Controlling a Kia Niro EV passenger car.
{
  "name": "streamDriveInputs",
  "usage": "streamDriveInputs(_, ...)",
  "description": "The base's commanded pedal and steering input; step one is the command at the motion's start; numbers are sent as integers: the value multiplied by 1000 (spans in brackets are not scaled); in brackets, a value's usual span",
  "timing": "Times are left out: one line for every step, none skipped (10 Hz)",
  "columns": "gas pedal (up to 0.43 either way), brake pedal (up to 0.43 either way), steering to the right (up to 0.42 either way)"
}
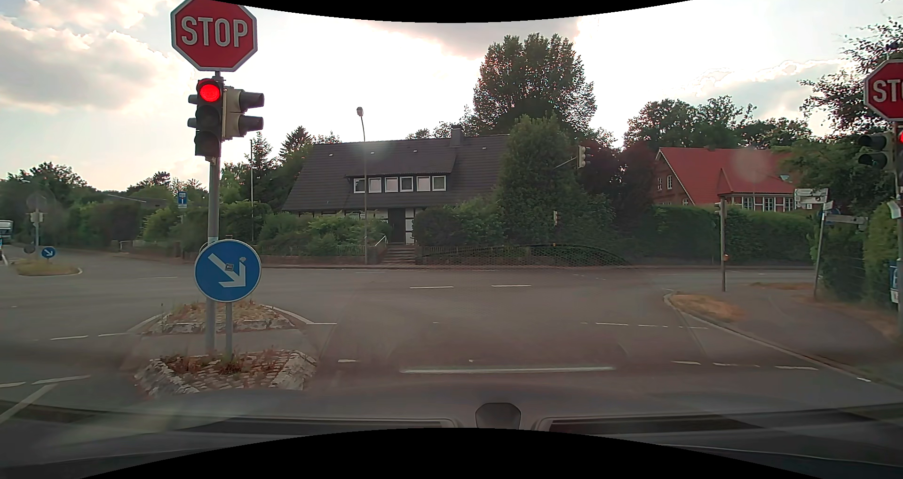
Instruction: Follow the waypoints while adhering to traffic rules and regulations
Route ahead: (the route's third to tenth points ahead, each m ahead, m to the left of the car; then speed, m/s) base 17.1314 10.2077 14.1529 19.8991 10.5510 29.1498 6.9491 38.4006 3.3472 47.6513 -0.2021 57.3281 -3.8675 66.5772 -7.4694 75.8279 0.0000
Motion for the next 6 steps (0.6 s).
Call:
streamDriveInputs(0,250,-5)
streamDriveInputs(0,250,-6)
streamDriveInputs(0,250,-5)
streamDriveInputs(0,250,-5)
streamDriveInputs(0,250,-5)
streamDriveInputs(0,250,-5)
